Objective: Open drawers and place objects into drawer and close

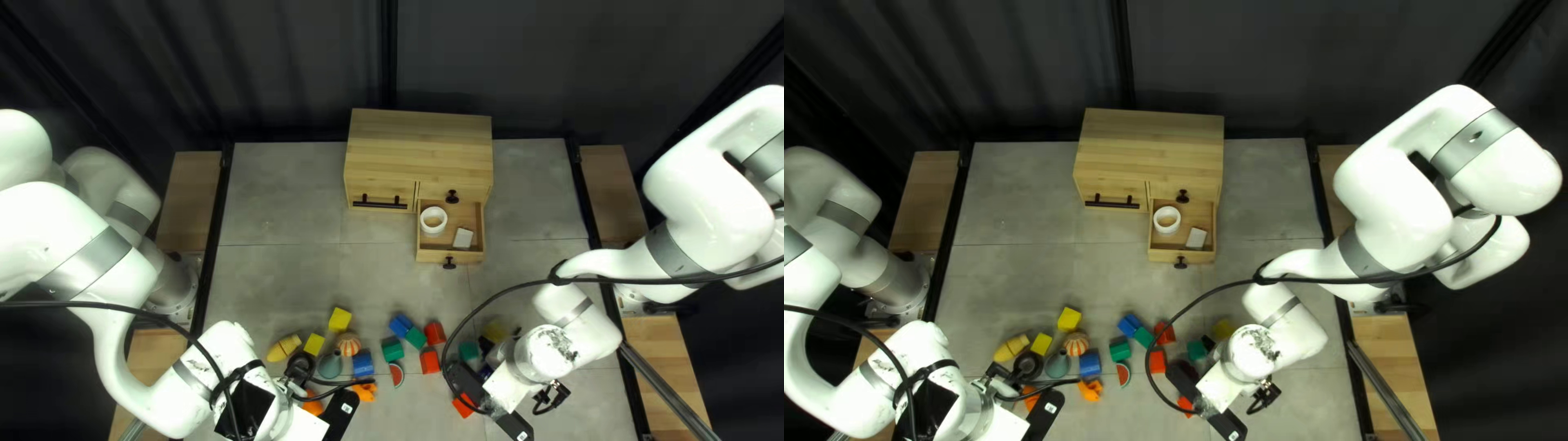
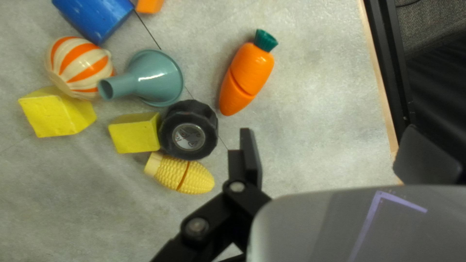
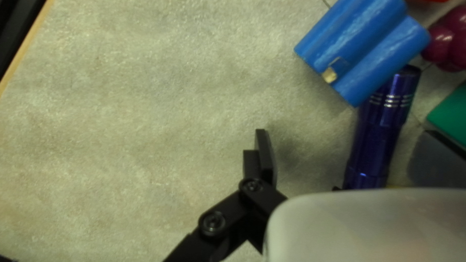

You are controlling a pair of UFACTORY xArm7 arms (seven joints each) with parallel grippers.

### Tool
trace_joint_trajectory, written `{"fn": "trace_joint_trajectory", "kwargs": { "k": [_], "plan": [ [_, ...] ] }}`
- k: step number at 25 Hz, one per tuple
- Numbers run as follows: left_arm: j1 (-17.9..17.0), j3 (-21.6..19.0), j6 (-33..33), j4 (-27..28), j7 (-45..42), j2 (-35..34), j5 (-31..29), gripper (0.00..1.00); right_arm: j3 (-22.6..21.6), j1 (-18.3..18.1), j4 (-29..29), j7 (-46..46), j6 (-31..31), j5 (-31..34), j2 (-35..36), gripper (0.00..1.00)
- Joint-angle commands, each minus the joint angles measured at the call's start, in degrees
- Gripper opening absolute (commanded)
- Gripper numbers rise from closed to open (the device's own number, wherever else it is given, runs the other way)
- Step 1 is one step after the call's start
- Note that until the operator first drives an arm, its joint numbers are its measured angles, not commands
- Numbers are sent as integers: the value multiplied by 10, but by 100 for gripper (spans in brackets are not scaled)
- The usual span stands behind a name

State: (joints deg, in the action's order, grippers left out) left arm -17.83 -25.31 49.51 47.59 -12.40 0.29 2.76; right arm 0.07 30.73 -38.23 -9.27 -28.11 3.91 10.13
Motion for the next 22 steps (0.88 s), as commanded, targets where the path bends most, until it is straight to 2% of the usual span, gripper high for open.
{"fn": "trace_joint_trajectory", "kwargs": {
  "k": [1, 11, 18, 22],
  "plan": [
    [0, 0, 0, 0, 0, 0, 0, 100, 0, 2, 0, 4, 2, 3, 1, 5],
    [0, 0, 0, 0, 0, 0, 0, 100, -5, 10, -8, 19, -33, 3, -17, 4],
    [0, 0, 0, 0, 0, 0, 0, 100, -2, 13, -28, 68, -115, 9, -58, 4],
    [0, 0, 0, 0, 0, 0, 0, 100, 9, -2, -5, 121, -156, 42, -123, 3]
  ]
}}
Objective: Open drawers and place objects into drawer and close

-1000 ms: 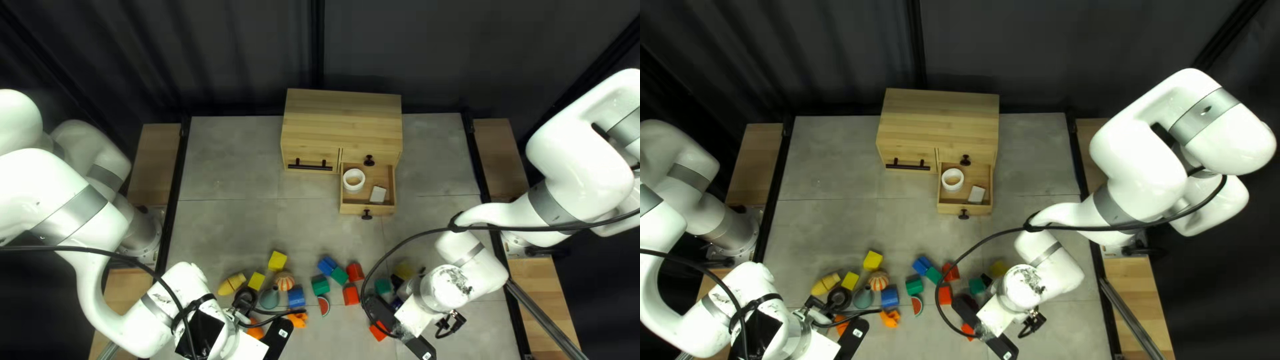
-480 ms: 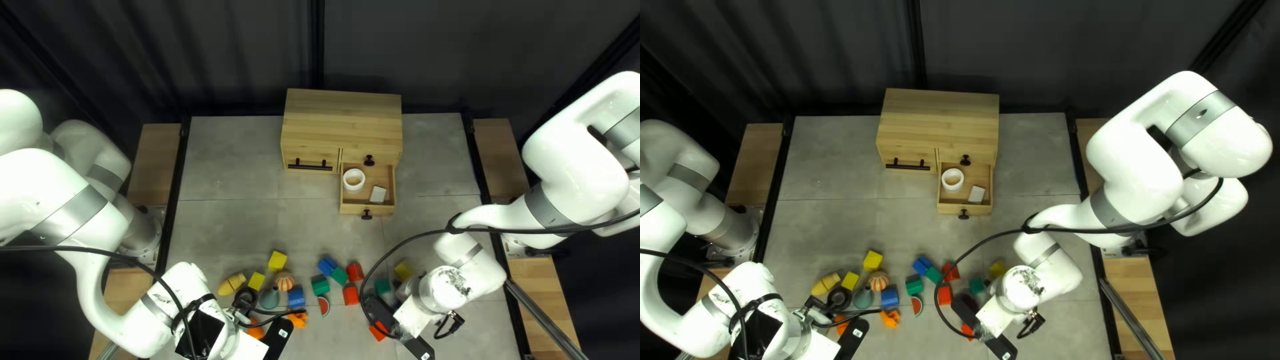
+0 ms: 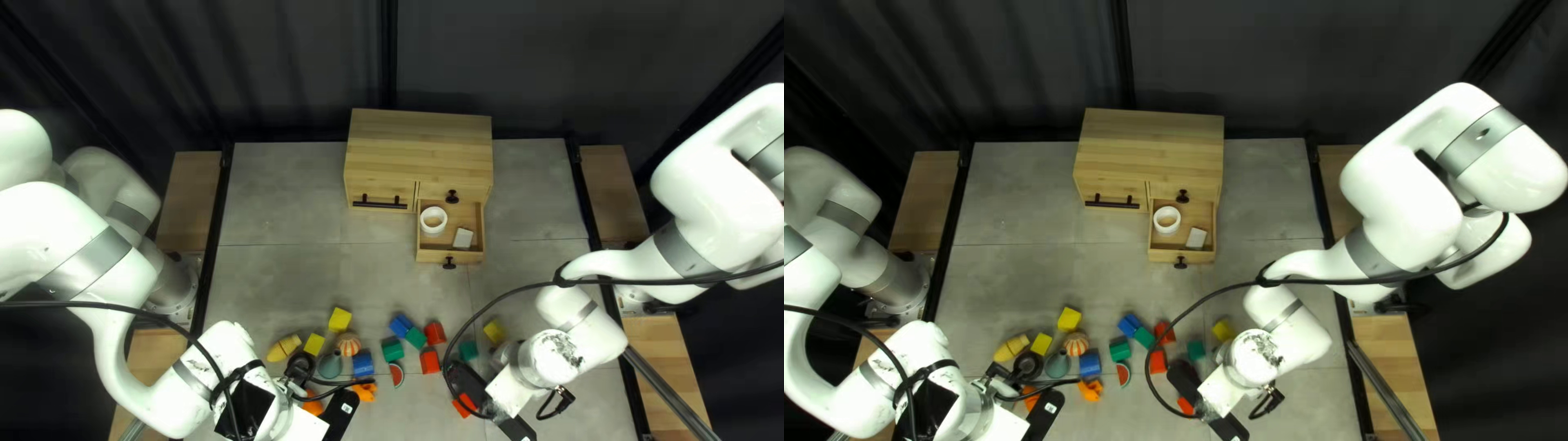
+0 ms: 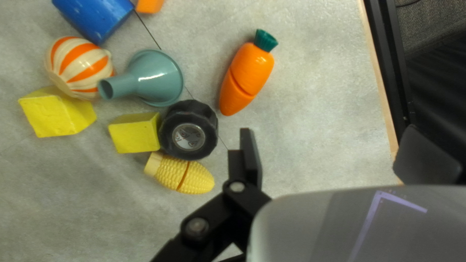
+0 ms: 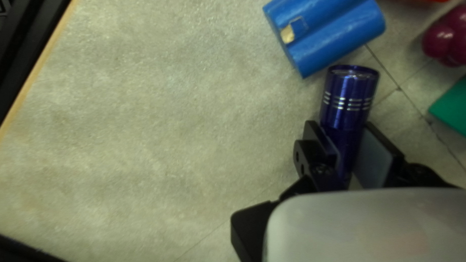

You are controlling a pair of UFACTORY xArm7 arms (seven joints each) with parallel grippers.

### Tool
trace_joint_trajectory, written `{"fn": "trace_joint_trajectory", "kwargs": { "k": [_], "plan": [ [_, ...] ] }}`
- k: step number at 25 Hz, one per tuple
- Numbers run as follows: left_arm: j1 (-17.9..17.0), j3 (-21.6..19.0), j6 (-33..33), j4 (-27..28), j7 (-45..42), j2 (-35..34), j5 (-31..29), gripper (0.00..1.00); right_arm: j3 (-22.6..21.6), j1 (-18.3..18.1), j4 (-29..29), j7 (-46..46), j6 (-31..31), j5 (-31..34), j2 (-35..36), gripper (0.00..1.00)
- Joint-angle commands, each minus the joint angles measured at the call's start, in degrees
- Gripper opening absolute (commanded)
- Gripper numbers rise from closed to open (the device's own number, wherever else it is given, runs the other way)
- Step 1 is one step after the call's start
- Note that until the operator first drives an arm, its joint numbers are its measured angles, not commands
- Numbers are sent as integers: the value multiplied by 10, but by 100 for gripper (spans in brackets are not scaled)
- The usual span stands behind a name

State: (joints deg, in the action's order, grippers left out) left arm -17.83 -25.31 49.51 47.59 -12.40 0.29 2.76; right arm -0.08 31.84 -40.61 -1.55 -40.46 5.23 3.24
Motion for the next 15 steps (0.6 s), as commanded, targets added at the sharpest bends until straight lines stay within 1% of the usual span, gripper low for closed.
{"fn": "trace_joint_trajectory", "kwargs": {
  "k": [1, 2, 6, 7, 9, 10, 11, 12, 15],
  "plan": [
    [0, 0, 0, 0, 0, 0, 0, 100, 14, -19, 27, 48, -39, 34, -72, 3],
    [0, 0, 0, 0, 0, 0, 0, 100, 19, -28, 40, 57, -50, 44, -103, 3],
    [0, 0, 0, 0, 0, 0, 0, 100, 33, -59, 68, 77, -80, 81, -181, 3],
    [0, 0, 0, 0, 0, 0, 0, 100, 40, -76, 79, 81, -85, 99, -207, 2],
    [0, 0, 0, 0, 0, 0, 0, 100, 48, -96, 91, 88, -85, 121, -230, 2],
    [0, 0, 0, 0, 0, 0, 0, 100, 58, -115, 102, 88, -78, 141, -247, 2],
    [0, 0, 0, 0, 0, 0, 0, 100, 61, -122, 106, 91, -74, 149, -253, 2],
    [0, 0, 0, 0, 0, 0, 0, 100, 71, -138, 111, 87, -67, 166, -261, 2],
    [0, 0, 0, 0, 0, 0, 0, 100, 94, -167, 109, 70, -52, 196, -264, 2]
  ]
}}
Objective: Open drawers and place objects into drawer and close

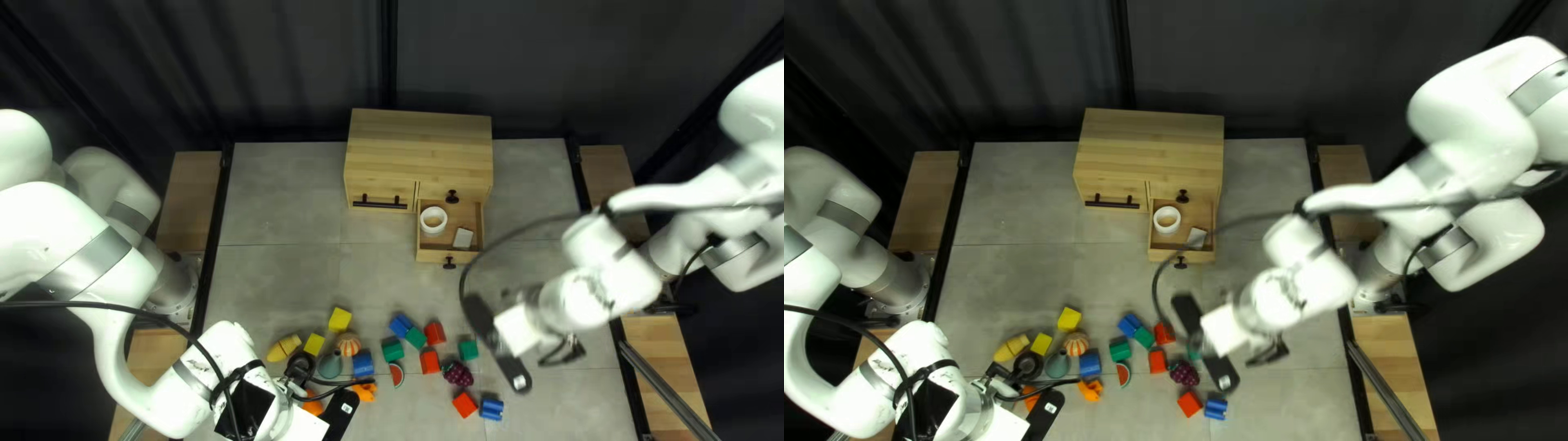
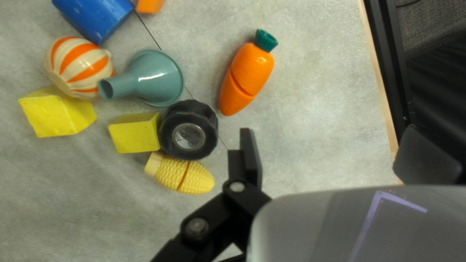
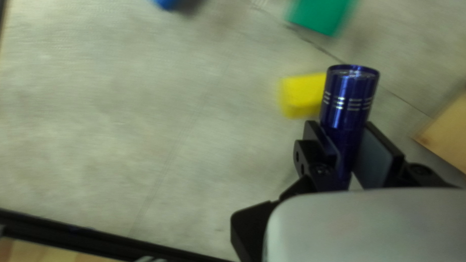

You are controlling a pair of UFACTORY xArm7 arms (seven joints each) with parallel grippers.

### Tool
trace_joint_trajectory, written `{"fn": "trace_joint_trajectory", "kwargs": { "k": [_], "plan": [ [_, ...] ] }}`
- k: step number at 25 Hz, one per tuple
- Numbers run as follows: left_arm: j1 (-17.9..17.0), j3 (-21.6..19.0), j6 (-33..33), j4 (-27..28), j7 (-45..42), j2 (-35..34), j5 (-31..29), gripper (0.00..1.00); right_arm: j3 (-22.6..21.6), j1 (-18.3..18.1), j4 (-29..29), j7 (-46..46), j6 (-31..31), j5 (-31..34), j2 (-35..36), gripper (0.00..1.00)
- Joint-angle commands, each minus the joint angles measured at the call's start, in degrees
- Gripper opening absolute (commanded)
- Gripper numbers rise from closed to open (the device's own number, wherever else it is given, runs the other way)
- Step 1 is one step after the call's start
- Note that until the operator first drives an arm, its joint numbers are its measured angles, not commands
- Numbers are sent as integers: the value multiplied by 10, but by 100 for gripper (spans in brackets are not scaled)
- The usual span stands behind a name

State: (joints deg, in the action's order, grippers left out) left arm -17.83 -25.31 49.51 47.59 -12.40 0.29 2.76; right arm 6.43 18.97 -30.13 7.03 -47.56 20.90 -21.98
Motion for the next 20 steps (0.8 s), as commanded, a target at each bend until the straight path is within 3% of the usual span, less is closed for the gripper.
{"fn": "trace_joint_trajectory", "kwargs": {
  "k": [1, 7, 20],
  "plan": [
    [0, 0, 0, 0, 0, 0, 0, 100, 32, -43, 2, -19, 22, 45, -10, 2],
    [0, 0, 0, 0, 0, 0, 0, 100, 65, -78, -3, -29, 98, 91, 33, 1],
    [0, 0, 0, 0, 0, 0, 0, 100, 110, -103, -38, -80, 192, 109, 142, 2]
  ]
}}
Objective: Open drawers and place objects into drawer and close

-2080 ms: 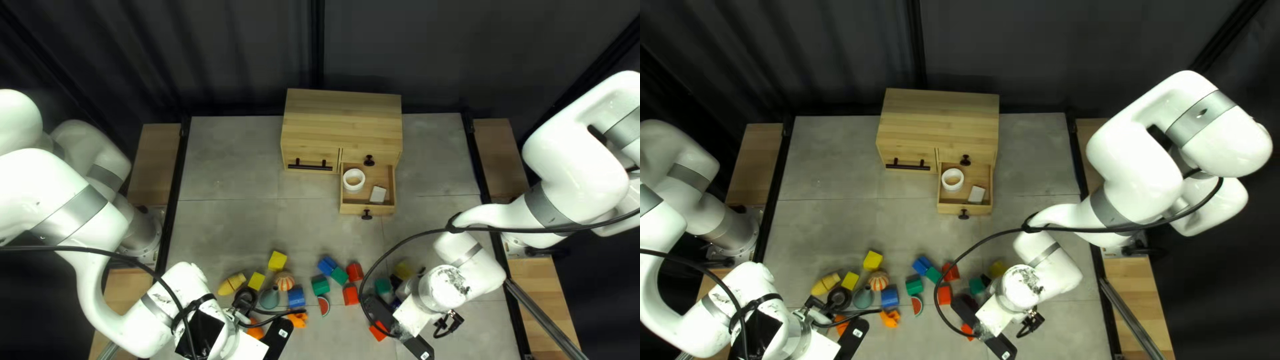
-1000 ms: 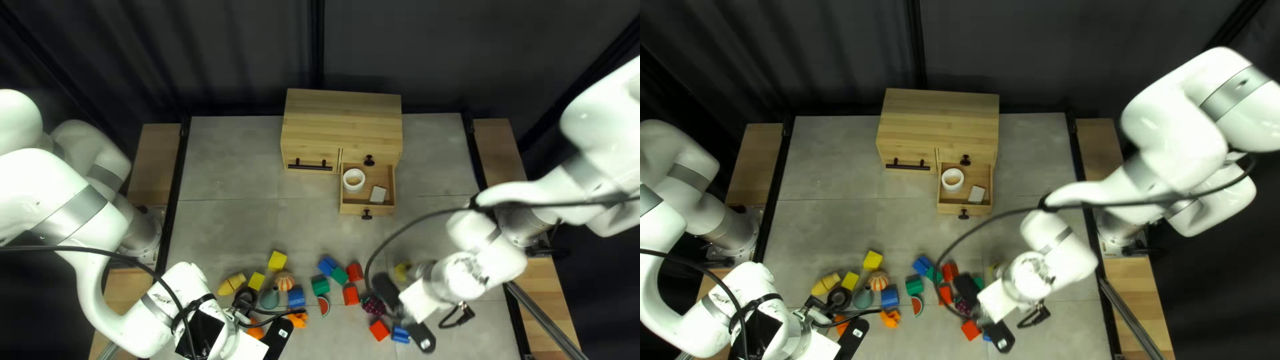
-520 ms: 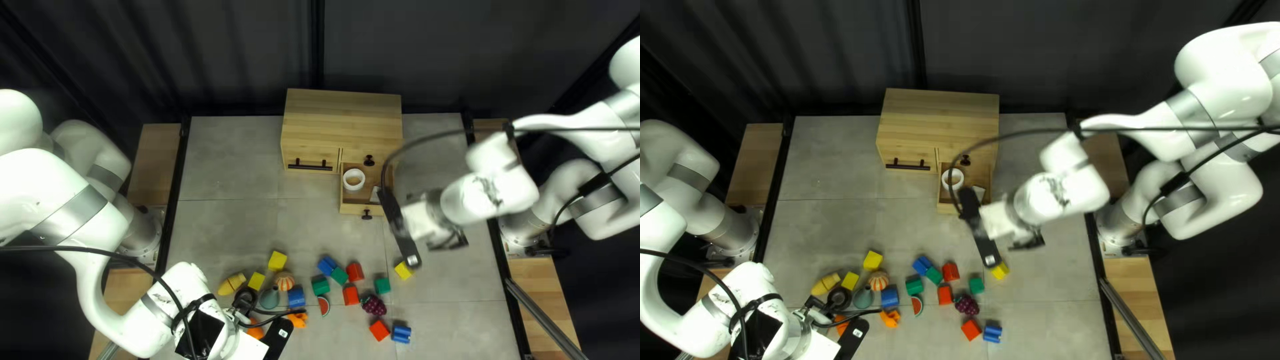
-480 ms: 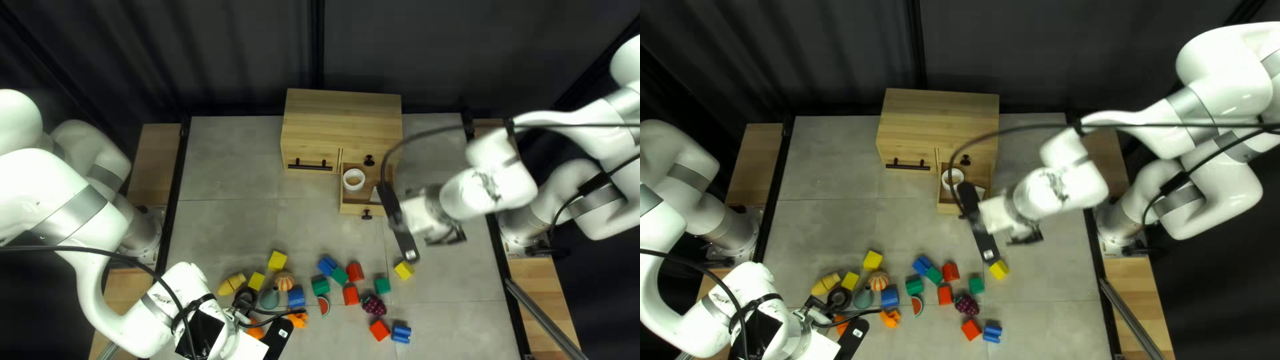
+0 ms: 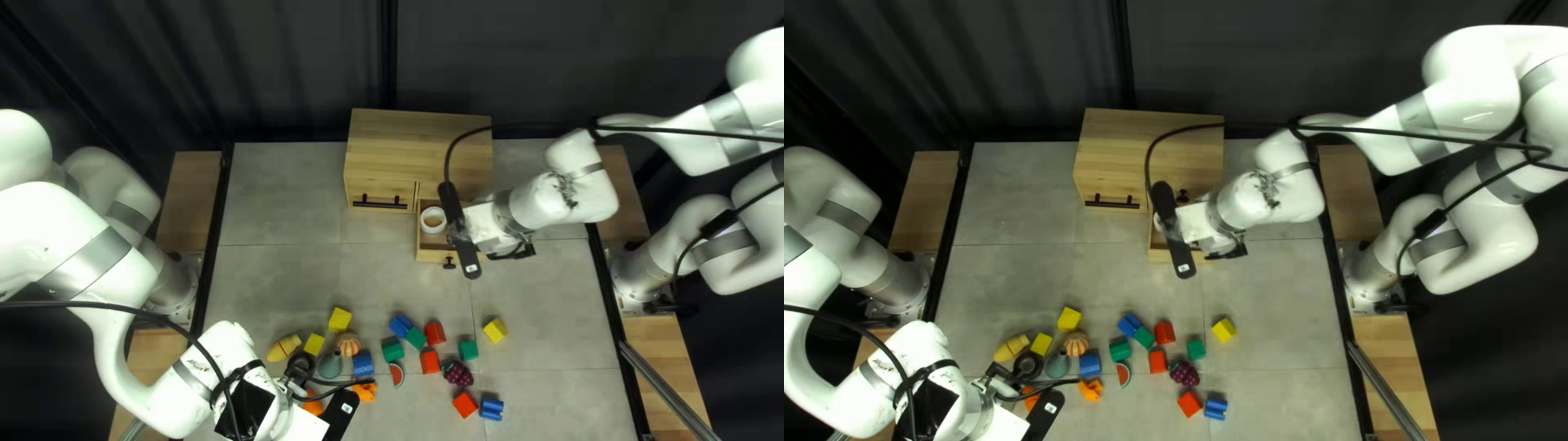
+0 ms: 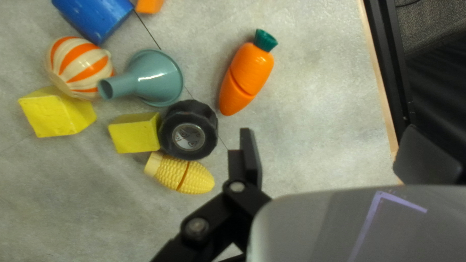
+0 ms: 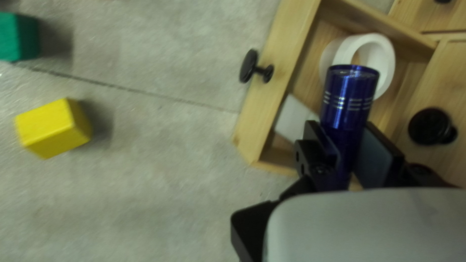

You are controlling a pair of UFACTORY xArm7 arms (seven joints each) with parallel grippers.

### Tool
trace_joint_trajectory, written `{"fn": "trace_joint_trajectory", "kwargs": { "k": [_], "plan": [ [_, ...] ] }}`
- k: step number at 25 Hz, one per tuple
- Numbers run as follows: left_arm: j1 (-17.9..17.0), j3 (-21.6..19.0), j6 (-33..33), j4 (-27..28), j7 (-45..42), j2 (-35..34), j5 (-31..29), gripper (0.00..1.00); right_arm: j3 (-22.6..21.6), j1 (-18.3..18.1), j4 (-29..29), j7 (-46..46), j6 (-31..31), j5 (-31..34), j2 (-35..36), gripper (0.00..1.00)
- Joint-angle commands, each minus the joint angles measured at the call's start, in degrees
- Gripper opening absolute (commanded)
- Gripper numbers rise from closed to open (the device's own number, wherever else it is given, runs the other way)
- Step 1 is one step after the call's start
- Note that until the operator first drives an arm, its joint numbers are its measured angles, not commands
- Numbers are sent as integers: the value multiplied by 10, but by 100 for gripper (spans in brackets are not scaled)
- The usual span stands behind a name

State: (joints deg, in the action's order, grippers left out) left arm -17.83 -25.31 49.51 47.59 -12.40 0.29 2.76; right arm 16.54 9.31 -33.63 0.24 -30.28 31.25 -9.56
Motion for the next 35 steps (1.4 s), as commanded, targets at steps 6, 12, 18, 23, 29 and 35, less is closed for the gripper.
{"fn": "trace_joint_trajectory", "kwargs": {
  "k": [6, 12, 18, 23, 29, 35],
  "plan": [
    [0, 0, 0, 0, 0, 0, 0, 100, 16, -12, 6, -21, 44, 16, 23, 3],
    [0, 0, 0, 0, 0, 0, 0, 100, 7, 2, -17, -20, 53, -8, 56, 17],
    [0, 0, 0, 0, 0, 0, 0, 100, 4, 5, -27, -26, 52, -23, 71, 100],
    [0, 0, 0, 0, 0, 0, 0, 100, 0, 15, -36, -33, 23, -60, 61, 100],
    [0, 0, 0, 0, 0, 0, 0, 100, -21, 30, -45, -20, -40, -72, 20, 100],
    [0, 0, 0, 0, 0, 0, 0, 100, -73, 58, -18, 62, -67, -82, -35, 100]
  ]
}}
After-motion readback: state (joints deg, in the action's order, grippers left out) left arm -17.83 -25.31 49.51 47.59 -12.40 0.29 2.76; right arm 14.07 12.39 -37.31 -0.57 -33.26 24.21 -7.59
